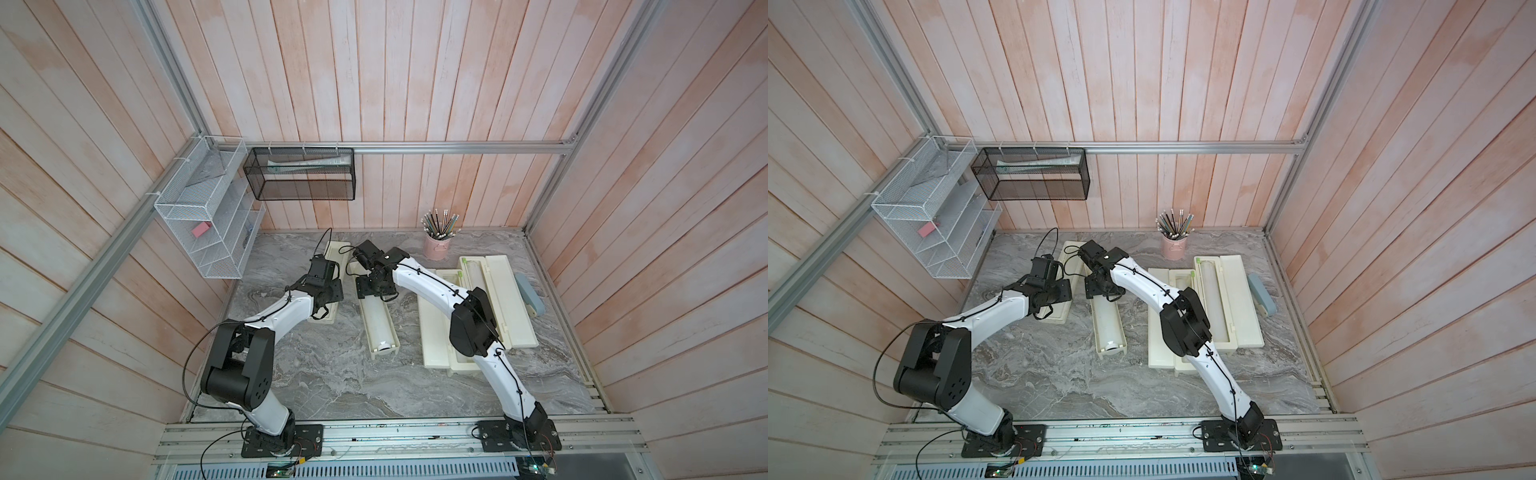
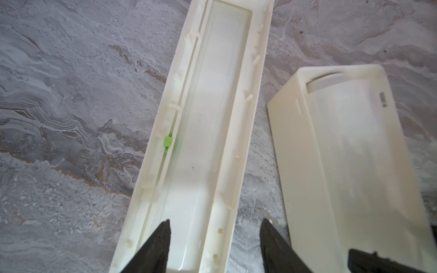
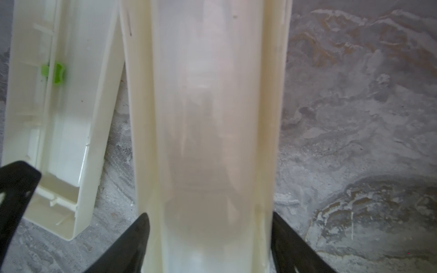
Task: Put plastic wrap rolls into dispensers
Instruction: Place the plastic wrap into the plastic wrap cutting box, then pick up the lid from the center of the board.
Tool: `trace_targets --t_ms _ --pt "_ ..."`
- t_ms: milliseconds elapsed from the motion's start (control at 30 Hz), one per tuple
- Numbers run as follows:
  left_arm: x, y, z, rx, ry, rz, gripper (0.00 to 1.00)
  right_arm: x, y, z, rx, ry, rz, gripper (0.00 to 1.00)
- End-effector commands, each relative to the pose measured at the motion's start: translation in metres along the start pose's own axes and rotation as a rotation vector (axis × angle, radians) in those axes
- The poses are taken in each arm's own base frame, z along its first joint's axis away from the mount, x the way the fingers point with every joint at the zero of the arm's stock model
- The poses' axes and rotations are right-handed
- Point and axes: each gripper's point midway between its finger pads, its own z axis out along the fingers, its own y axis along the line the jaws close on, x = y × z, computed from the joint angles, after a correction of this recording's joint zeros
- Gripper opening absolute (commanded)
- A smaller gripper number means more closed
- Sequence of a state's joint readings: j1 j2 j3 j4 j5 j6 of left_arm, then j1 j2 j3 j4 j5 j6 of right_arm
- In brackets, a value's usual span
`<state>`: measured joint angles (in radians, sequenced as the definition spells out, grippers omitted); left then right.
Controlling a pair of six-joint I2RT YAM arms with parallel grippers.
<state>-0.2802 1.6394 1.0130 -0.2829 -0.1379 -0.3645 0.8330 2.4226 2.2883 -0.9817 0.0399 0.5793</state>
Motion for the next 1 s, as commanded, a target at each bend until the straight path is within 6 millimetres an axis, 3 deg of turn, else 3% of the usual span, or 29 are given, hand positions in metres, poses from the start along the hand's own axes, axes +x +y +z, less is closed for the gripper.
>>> trace_targets --t_ms 0,200,367,533,767,833,967 --pt "-0.011 -0.008 0.007 0.032 -0.028 0.017 0.59 -0.005 0.015 -0.012 -0.033 -0.033 -0.009 0.83" --pt "-0.014 -0.011 0.023 0.026 -0.03 0.034 0.51 -0.011 0.017 -0.033 -0.019 -0.084 -0.019 0.84" --pt "-0.014 -0.016 0.041 -0.01 -0.012 0.095 0.46 -0.022 0.017 -0.078 -0.041 -0.185 -0.008 0.85" --pt "-0.007 -0.019 0.058 -0.062 -0.001 0.138 0.43 -0.02 0.007 -0.108 -0.059 -0.237 0.013 0.85" --pt "0.007 -0.023 0.076 -0.09 0.036 0.164 0.31 -0.004 -0.009 -0.123 -0.082 -0.265 0.044 0.84" --pt "0.009 -0.023 0.077 -0.093 0.045 0.162 0.21 -0.001 -0.014 -0.126 -0.092 -0.282 0.057 0.84" --pt "0.005 -0.019 0.07 -0.117 0.037 0.149 0.12 0.004 -0.024 -0.13 -0.103 -0.304 0.074 0.84"
